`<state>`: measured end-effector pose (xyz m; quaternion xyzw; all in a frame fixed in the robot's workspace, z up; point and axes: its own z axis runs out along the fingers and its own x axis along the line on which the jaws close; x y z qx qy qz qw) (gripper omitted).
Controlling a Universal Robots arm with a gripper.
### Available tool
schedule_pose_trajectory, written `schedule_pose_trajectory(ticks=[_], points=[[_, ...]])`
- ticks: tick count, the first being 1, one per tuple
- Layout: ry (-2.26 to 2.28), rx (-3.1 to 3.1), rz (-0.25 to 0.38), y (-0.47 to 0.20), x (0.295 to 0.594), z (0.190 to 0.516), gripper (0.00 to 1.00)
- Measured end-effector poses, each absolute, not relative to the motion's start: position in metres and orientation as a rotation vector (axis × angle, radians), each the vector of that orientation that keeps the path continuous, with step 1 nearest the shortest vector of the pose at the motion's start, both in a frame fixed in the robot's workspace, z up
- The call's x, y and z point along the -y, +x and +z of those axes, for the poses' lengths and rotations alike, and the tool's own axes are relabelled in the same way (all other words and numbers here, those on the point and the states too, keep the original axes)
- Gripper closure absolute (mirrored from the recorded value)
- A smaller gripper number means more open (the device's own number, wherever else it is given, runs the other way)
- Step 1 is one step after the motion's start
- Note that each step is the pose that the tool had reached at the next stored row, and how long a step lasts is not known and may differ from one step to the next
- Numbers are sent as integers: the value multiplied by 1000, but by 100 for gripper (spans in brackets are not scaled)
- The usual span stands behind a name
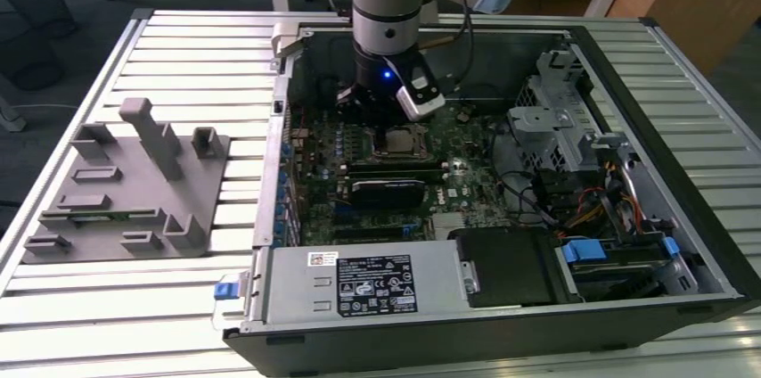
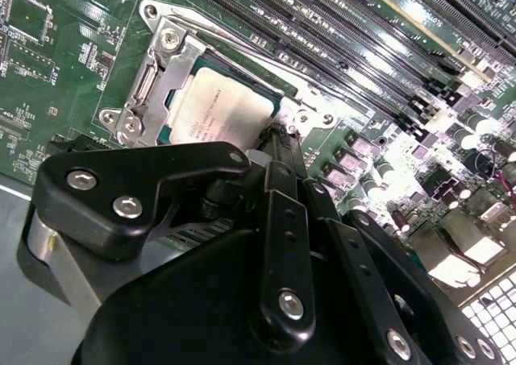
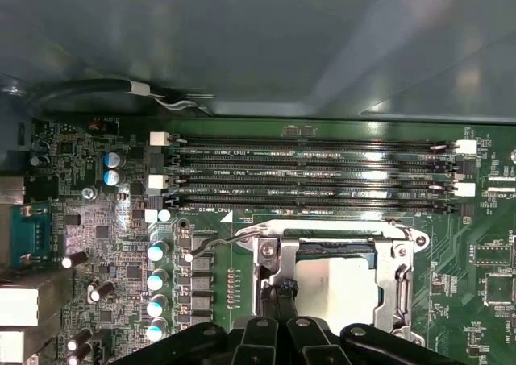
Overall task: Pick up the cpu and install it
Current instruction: 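Close the cpu cover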
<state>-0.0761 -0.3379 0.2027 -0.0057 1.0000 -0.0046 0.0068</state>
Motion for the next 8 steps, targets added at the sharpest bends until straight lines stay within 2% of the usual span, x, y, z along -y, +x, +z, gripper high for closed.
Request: schedule_pose_trajectory(ticks=[8], points=[[-18,-3128,-13,-76,338,202,89]])
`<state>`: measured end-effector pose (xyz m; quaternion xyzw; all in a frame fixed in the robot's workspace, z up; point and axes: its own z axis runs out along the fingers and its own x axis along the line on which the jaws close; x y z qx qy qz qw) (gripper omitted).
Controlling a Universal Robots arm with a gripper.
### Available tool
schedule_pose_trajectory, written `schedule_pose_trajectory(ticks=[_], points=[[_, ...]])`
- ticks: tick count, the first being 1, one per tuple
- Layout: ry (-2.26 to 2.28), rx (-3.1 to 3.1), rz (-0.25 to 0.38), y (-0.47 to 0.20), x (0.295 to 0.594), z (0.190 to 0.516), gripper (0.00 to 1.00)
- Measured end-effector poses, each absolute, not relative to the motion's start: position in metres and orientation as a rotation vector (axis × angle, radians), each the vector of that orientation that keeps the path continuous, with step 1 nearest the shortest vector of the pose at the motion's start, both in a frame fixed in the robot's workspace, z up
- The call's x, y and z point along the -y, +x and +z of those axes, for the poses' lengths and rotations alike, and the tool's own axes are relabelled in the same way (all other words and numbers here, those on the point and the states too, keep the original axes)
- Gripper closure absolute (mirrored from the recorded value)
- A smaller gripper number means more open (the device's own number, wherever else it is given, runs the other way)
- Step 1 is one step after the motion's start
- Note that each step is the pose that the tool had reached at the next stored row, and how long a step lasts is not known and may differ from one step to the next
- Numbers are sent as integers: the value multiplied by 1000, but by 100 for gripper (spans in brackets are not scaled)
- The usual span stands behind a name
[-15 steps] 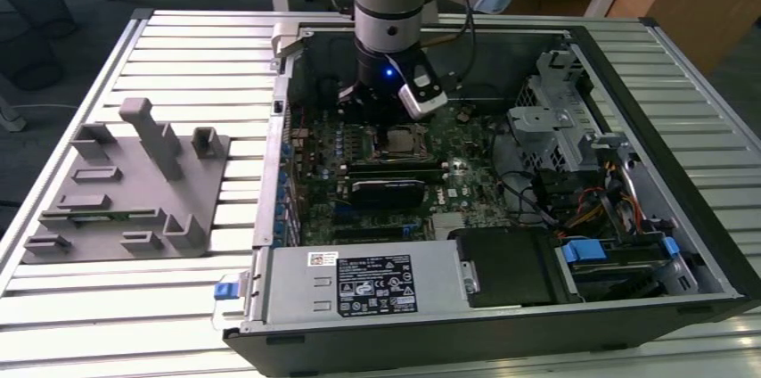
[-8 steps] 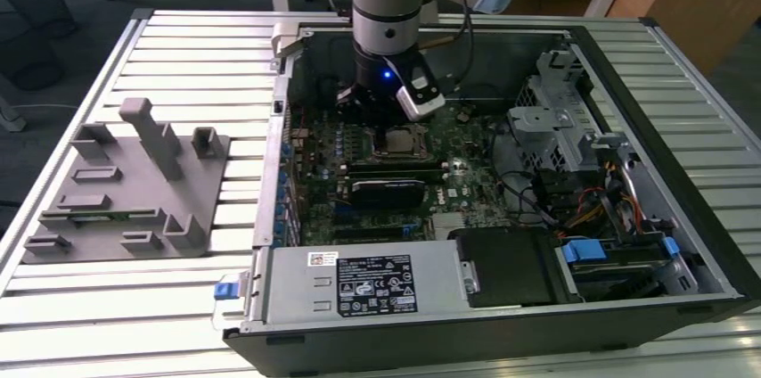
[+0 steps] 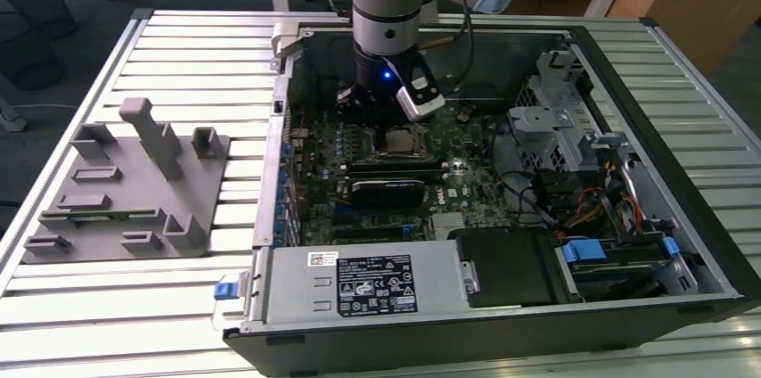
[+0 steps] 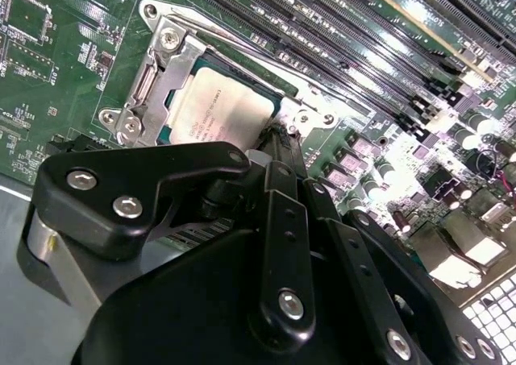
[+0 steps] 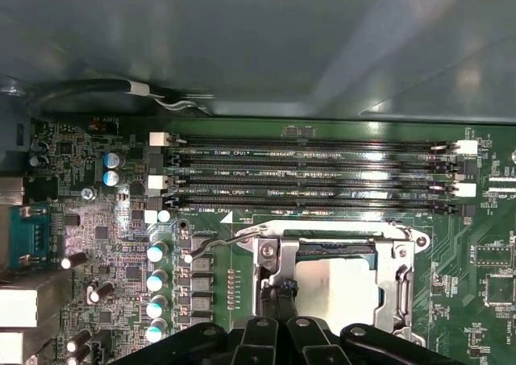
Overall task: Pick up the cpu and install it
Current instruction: 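Close the cpu cover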
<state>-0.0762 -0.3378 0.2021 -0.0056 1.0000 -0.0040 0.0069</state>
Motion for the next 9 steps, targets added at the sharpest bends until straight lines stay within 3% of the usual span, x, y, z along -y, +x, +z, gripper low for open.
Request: schedule_pose_trajectory(ticks=[9], points=[[-18,-3129,-13,-72,337,202,89]])
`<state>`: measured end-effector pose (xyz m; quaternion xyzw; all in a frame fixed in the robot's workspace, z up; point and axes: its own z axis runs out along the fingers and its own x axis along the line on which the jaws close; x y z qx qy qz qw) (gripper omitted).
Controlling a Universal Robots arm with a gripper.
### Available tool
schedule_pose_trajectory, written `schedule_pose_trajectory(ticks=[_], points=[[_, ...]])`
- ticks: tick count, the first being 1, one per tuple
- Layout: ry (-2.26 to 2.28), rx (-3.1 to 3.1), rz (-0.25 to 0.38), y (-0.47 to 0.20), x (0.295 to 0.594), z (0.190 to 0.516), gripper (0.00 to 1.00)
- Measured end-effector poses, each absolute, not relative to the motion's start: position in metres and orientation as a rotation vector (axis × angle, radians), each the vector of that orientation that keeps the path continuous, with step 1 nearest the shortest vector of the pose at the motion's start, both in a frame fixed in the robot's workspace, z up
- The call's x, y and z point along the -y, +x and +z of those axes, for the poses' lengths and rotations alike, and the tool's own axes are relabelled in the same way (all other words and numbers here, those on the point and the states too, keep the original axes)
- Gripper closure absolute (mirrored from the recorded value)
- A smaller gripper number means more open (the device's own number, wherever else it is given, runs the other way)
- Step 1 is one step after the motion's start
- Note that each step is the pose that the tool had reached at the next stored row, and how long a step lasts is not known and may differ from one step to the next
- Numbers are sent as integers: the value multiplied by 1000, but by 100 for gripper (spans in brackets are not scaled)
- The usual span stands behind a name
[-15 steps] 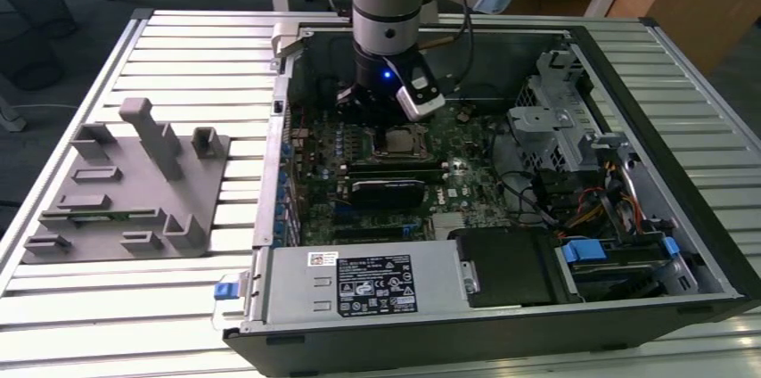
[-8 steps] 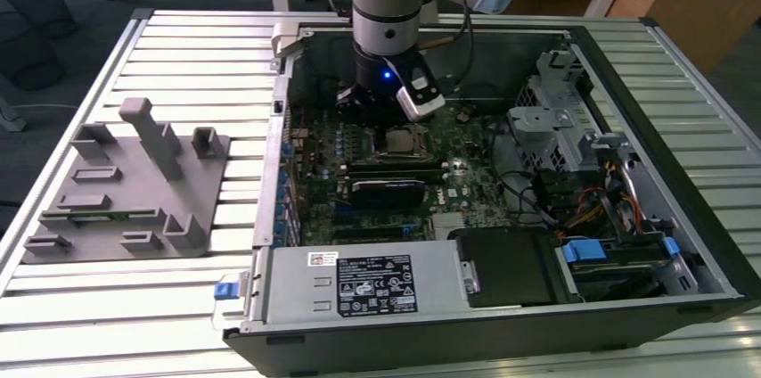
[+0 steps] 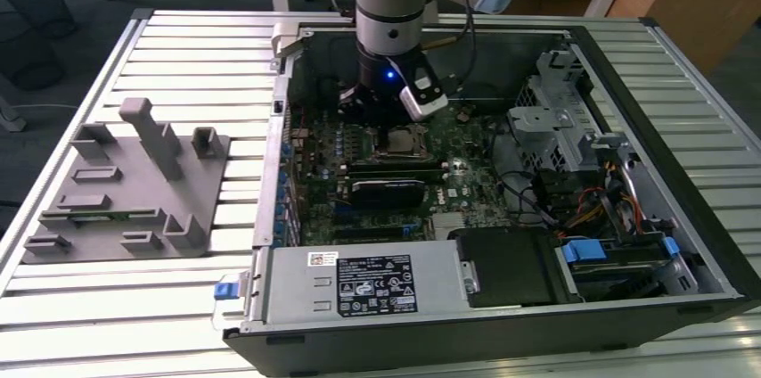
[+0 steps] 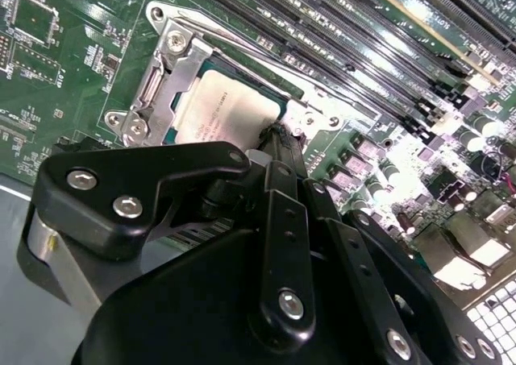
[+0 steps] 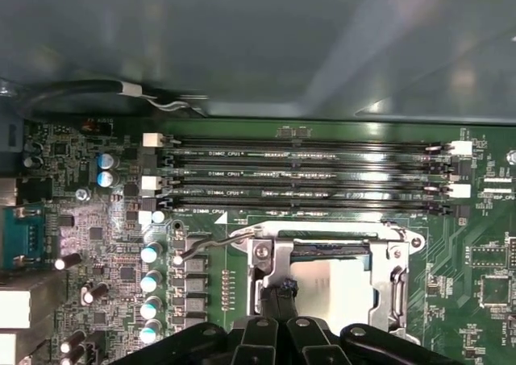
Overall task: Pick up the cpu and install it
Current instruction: 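Close the cpu cover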
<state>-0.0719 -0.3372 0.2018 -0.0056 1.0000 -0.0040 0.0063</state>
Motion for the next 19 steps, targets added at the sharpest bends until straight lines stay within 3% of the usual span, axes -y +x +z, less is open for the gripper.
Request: schedule_pose_trajectory(ticks=[19], points=[[-18,-3140,-13,-59,336,202,89]])
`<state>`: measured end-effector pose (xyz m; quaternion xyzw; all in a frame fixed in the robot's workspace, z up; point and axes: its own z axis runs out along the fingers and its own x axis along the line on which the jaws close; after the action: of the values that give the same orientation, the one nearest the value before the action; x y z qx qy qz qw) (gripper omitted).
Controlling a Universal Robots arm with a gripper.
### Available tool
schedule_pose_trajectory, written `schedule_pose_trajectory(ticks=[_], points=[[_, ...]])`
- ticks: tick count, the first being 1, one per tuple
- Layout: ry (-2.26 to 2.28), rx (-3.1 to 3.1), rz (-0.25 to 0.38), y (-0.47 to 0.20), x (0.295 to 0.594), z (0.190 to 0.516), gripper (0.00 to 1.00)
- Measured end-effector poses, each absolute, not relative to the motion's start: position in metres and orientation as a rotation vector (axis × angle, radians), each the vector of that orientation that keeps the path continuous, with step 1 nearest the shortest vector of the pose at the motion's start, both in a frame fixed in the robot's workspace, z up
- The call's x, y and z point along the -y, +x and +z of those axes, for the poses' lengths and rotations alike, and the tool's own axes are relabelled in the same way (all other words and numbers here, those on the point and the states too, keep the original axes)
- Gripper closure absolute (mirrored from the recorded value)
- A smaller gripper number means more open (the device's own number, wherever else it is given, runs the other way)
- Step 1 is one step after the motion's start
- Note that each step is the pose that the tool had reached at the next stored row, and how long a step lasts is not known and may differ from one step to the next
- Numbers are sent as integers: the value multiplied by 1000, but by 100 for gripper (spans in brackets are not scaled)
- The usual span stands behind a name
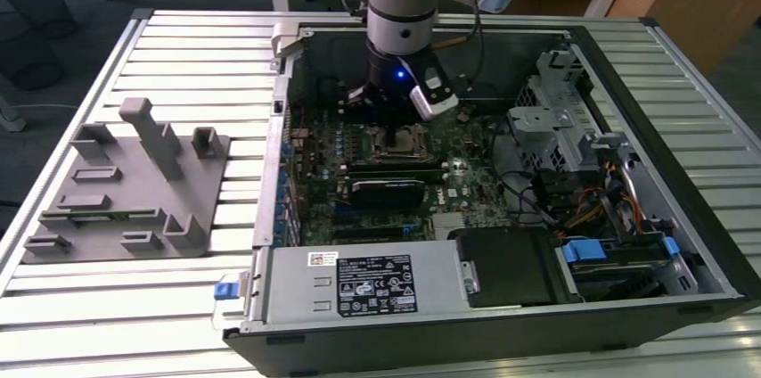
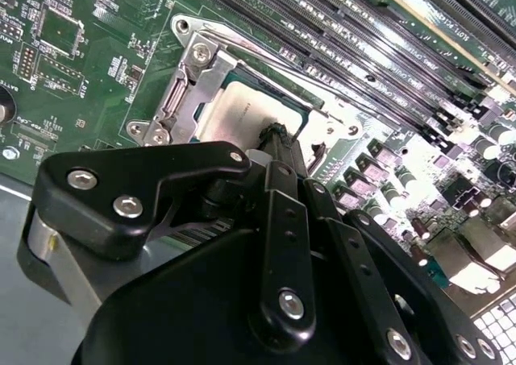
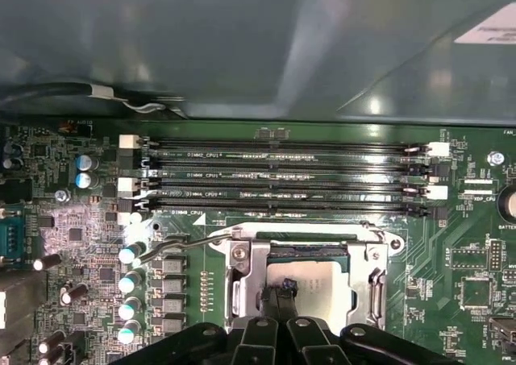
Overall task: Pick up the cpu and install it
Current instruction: 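Close the cpu cover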
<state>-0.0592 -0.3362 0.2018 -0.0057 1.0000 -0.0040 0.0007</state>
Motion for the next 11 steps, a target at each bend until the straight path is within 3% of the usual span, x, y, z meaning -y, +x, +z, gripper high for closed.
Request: schedule_pose_trajectory(ticks=[11], points=[[-18,-3141,-12,-59,336,206,89]])
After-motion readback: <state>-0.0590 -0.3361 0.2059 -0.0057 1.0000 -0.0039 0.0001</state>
